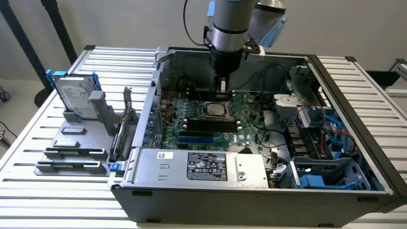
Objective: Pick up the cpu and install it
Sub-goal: 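Close the cpu cover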
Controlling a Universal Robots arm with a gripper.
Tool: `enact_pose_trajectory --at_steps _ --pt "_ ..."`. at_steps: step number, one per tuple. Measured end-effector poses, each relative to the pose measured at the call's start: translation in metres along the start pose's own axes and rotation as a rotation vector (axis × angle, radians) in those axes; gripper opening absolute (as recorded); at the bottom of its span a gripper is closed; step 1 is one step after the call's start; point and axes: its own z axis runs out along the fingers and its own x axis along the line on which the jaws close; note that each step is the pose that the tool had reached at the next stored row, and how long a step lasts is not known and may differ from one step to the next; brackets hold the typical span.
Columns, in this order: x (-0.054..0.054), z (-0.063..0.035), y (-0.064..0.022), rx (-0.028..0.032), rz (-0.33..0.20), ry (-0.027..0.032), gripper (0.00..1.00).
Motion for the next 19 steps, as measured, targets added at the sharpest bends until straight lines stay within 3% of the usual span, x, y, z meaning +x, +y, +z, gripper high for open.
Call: enact_pose_trajectory --at_steps 9,19 --pt "0.003 -0.0295 0.0405 0.0143 0.001 -0.0004 0.11" --pt "0.004 -0.0329 0.0844 0.0161 0.001 -0.0004 0.11"
